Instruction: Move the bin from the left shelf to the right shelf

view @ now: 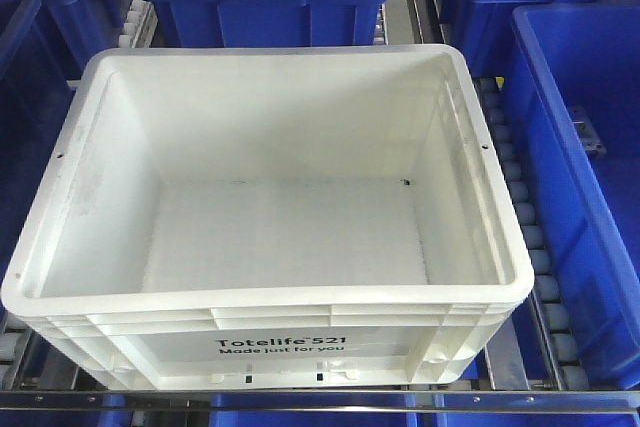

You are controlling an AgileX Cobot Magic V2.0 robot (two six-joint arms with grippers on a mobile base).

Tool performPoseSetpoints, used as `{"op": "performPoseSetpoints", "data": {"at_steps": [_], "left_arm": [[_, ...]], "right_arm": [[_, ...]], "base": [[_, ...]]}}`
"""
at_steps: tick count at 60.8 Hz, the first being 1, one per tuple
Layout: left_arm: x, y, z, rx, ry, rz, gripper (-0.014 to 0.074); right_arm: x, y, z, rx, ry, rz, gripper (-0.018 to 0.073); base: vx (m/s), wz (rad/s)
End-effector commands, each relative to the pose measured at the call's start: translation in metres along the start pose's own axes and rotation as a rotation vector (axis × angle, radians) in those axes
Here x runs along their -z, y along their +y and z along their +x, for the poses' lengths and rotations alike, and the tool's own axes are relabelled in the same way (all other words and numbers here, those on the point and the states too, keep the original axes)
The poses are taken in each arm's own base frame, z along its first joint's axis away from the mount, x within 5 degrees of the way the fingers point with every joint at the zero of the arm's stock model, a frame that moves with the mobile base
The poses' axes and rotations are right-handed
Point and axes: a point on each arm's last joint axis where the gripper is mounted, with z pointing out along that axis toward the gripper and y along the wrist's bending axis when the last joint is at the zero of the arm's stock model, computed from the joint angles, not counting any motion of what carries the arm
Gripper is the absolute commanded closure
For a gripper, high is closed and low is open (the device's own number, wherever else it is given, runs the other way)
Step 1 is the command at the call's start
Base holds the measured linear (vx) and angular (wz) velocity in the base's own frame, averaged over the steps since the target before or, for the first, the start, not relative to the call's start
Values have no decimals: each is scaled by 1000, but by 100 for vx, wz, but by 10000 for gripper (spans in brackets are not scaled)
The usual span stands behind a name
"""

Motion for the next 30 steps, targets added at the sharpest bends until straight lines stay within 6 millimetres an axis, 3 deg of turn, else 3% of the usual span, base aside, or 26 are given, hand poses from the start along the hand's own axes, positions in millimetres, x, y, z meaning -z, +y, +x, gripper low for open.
{"op": "performPoseSetpoints", "data": {"at_steps": [1,30], "left_arm": [[2,0,-15,17,-107,2,602],[2,0,-15,17,-107,2,602]], "right_arm": [[1,1,-3,2,-79,-6,568],[1,3,-3,27,-81,-47,568]], "base": [[0,0],[0,0]]}}
